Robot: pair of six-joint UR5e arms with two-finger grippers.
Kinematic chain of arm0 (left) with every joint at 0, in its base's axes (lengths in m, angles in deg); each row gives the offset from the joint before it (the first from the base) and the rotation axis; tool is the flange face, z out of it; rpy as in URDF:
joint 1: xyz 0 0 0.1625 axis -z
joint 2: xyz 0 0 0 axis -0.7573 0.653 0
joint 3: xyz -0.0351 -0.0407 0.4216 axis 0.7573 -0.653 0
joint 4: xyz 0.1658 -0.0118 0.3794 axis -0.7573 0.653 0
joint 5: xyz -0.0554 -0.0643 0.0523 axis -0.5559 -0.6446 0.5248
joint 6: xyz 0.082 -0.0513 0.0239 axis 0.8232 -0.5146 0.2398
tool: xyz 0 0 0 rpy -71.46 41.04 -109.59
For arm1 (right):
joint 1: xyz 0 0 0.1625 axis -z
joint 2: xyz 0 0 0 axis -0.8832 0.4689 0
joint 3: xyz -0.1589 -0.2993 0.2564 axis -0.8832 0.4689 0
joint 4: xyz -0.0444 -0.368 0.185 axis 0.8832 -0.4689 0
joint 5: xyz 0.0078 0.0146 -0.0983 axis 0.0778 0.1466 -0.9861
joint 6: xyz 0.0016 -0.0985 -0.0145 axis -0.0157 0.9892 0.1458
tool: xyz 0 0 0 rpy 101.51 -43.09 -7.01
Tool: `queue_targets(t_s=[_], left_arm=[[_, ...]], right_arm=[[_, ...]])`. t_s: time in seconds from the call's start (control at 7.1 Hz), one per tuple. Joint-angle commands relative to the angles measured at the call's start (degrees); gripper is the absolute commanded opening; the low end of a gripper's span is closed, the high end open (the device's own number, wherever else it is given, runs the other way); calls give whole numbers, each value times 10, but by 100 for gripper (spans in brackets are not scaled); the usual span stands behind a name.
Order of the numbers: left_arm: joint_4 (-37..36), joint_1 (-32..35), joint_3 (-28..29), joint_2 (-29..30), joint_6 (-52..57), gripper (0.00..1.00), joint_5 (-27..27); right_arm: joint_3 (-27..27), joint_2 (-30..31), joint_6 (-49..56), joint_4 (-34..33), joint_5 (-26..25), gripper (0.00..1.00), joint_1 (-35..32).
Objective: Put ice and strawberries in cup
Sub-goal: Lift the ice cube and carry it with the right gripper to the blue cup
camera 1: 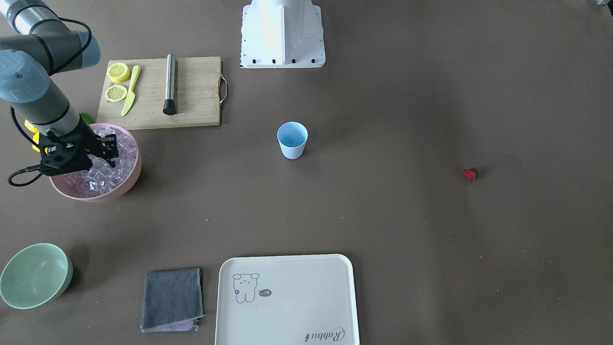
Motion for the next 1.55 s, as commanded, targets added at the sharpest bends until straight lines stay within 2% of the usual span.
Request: queue_targets(t_s=[0.0,0.28,0.56,0.7,0.99,1.27,1.41], left_arm=[[0,0,-2,0,-3,98,0],[0,0,0,3,-3,98,0],[-1,0,1,7,-4,98,0],[-1,0,2,7,-4,98,0],[-1,0,2,8,-5,98,0],[0,0,2,7,-14,98,0],[-1,0,3,7,-14,98,0]], right_arm=[[-3,-3,2,-1,4,0,0],[-19,-4,2,-6,10,0,-6],[-45,-3,4,-28,58,0,-41],[-60,-6,4,-48,60,0,-43],[-62,-88,-2,-103,58,0,-40],[-58,-174,-121,-110,45,0,16],[-58,-216,-190,-110,10,0,57]])
